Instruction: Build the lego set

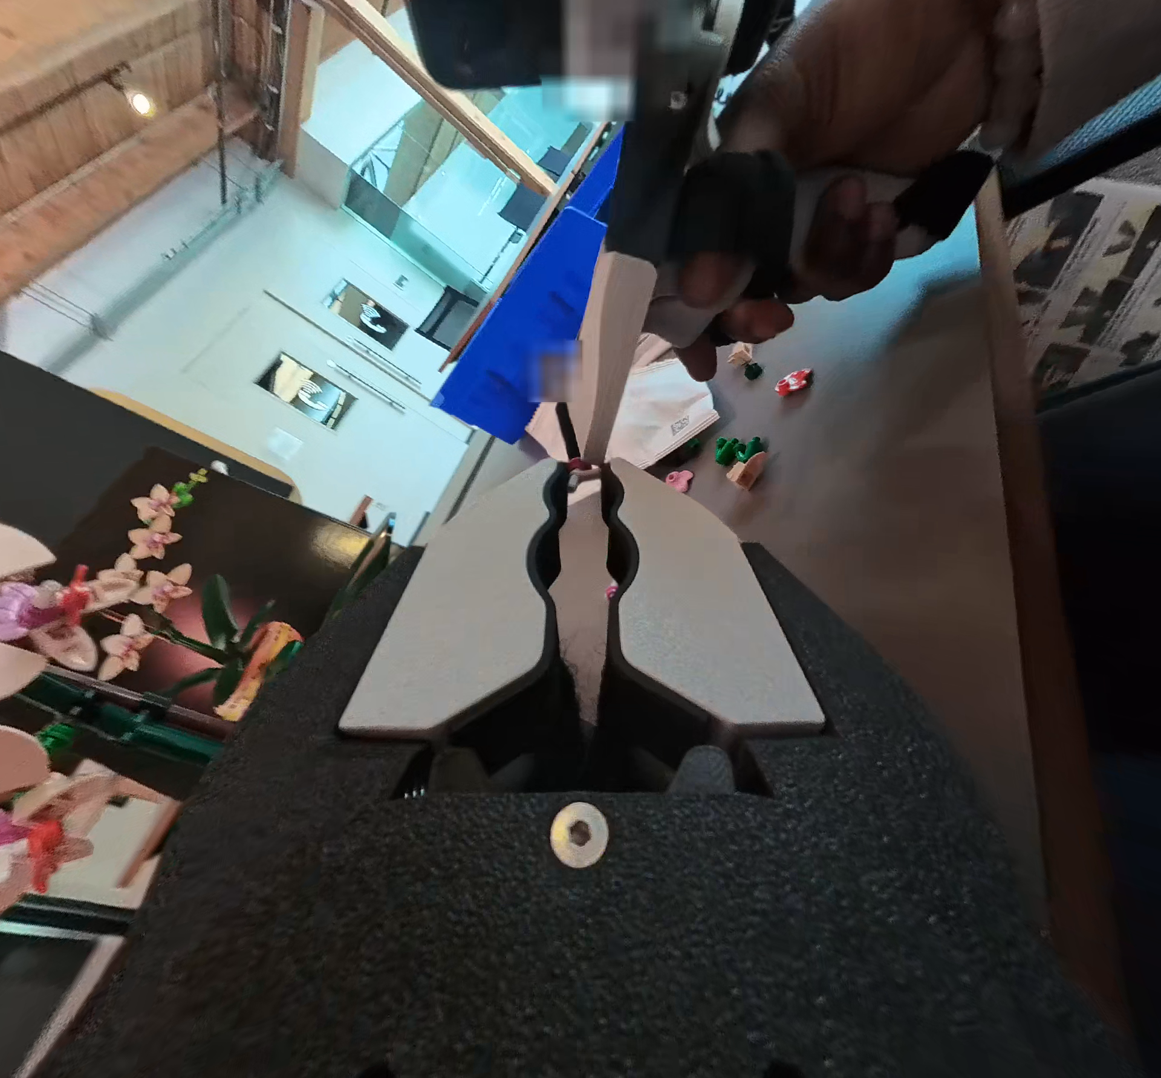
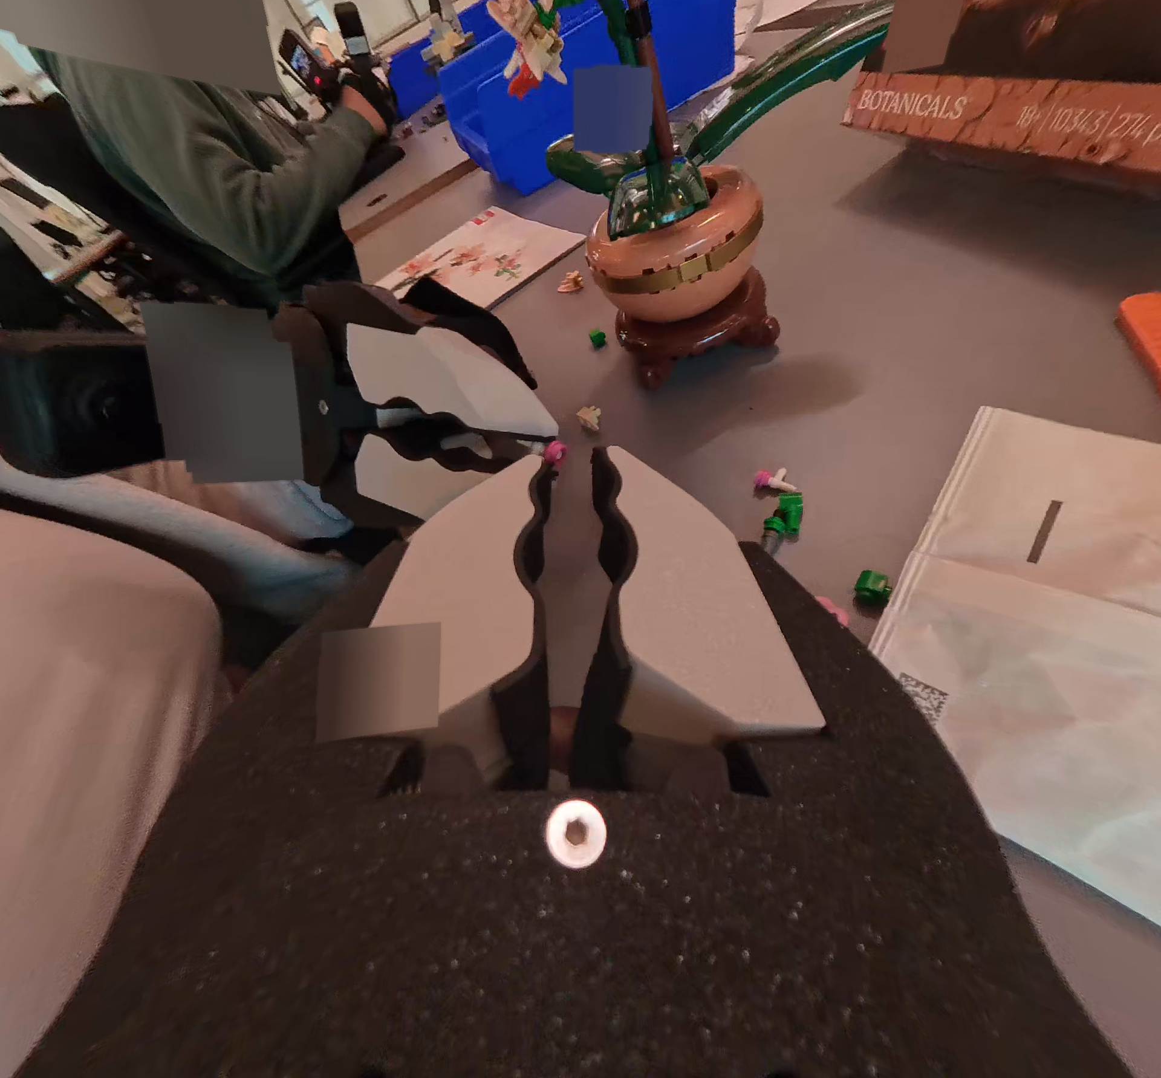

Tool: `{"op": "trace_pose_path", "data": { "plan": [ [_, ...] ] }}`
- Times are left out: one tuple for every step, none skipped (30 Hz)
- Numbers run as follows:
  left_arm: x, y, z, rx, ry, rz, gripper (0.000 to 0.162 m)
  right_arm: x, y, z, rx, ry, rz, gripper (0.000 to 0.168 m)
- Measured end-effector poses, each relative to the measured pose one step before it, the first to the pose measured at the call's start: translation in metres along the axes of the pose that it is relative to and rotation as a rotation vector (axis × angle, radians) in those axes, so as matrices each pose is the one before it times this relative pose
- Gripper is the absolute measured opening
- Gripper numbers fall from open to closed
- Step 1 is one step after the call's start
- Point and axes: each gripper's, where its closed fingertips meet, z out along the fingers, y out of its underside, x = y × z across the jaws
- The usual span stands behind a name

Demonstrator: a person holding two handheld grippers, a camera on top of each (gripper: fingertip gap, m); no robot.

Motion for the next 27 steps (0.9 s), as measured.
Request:
{"op": "trace_pose_path", "data": {
  "plan": [
    [0.00053,-0.00086,-0.00018,-0.0011,-0.0067,0.0344,0.009,-0.00179,-0.00006,-0.00023,0.0015,-0.0198,0.0172,0.011],
    [0.00103,0.00012,-0.00012,-0.0052,-0.003,0.036,0.009,-0.00316,0.00007,0.00014,0.0015,-0.024,0.0126,0.011],
    [0.0012,-0.0002,-0.00004,-0.0034,-0.0051,0.0409,0.009,-0.00267,0.00043,0.00062,-0.002,-0.0173,0.0141,0.012],
    [0.00064,-0.00177,-0.00055,0.0031,-0.011,0.0428,0.009,-0.00121,0.00096,0.00081,-0.0073,-0.0037,0.0023,0.011],
    [0.00027,-0.00098,-0.00051,-0.003,-0.0115,0.0346,0.009,-0.00056,0.0006,0.00044,-0.0047,0.004,-0.0142,0.011],
    [-0.00038,-0.00127,-0.00088,0.0043,-0.0108,0.0291,0.009,-0.0015,-0.00008,-0.00011,-0.0022,-0.0018,-0.0198,0.009],
    [-0.00041,-0.00225,-0.00121,0.012,-0.0086,0.023,0.009,-0.0023,-0.00018,-0.00059,-0.002,-0.0077,-0.0138,0.009],
    [-0.00054,-0.0026,-0.00112,0.0135,-0.0079,0.0167,0.008,-0.00263,-0.00027,-0.0009,-0.0031,-0.013,-0.0097,0.008],
    [-0.00054,-0.00275,-0.00097,0.0125,-0.0083,0.014,0.009,-0.00269,-0.0004,-0.0012,0.0,-0.0143,-0.016,0.008],
    [-0.00006,-0.00238,-0.00078,0.0092,-0.0072,0.0169,0.008,-0.00219,-0.00021,-0.00136,-0.0026,-0.0099,-0.0189,0.007],
    [-0.00016,-0.00226,-0.00061,0.0092,-0.0065,0.0167,0.008,-0.00118,-0.0006,-0.00212,-0.0012,0.0007,-0.0325,0.004],
    [-0.00006,-0.00173,-0.00031,0.0045,-0.0032,0.0082,0.008,-0.00194,-0.00004,-0.00104,-0.0037,0.0043,-0.0343,0.004],
    [0.0,-0.0005,0.00001,-0.0013,-0.0016,0.0038,0.008,-0.00046,-0.00005,-0.00061,-0.0065,0.021,-0.0348,0.004],
    [-0.00008,0.00013,0.0,-0.0014,-0.0048,0.0017,0.008,0.00019,-0.00022,-0.00032,-0.0076,0.0345,-0.0493,0.003],
    [0.00014,0.00088,0.00038,-0.0094,-0.0019,0.0079,0.008,0.00099,0.00001,0.00004,-0.0148,0.0463,-0.0535,0.003],
    [0.00057,0.00171,0.00111,-0.0211,-0.0007,0.015,0.008,0.0026,0.00093,0.00026,-0.0279,0.0672,-0.0738,0.003],
    [0.00015,0.00139,0.00093,-0.0188,-0.0071,0.0174,0.008,0.00237,0.00024,0.00021,-0.0254,0.0739,-0.0843,0.003],
    [0.00026,0.00075,0.00045,-0.0113,-0.0027,0.0004,0.008,0.00129,0.00039,0.00019,-0.0245,0.0565,-0.0663,0.002],
    [0.00032,0.0007,0.00018,-0.0068,0.002,-0.0187,0.008,0.00078,0.00078,0.00032,-0.0169,0.0367,-0.0354,0.002],
    [0.00037,-0.00083,-0.00021,0.0081,0.0051,-0.0174,0.008,0.00061,0.00023,0.0006,-0.0006,0.0225,-0.0103,0.002],
    [0.00122,-0.00791,-0.00147,0.0479,0.0112,-0.0234,0.007,0.00842,0.00396,0.00096,-0.0163,0.0644,-0.0022,0.0],
    [0.00074,-0.01409,-0.00158,0.0674,0.0035,-0.0529,0.007,0.02347,0.01492,0.00091,-0.0818,0.1495,-0.0908,0.0],
    [0.00147,0.00217,0.00241,-0.0335,0.0024,-0.02,0.006,0.01131,0.01174,0.00366,-0.0419,0.0609,-0.0479,0.0],
    [-0.00045,0.01051,0.00204,-0.0516,-0.0042,0.0258,0.007,-0.0082,-0.00213,0.00107,0.0403,-0.0852,0.0888,0.0],
    [-0.00461,0.00755,0.00004,-0.021,-0.014,-0.0056,0.007,-0.0076,-0.00554,-0.00153,0.0597,-0.0786,0.1027,0.0],
    [-0.00497,0.00283,-0.00099,0.0022,0.0008,-0.063,0.007,-0.00163,0.00133,-0.00056,0.0162,-0.0338,0.0496,0.0],
    [-0.004,0.003,-0.00056,0.0013,0.0027,-0.0759,0.007,0.00261,0.00616,0.00028,-0.0185,-0.0049,0.0165,0.0]
  ]
}}
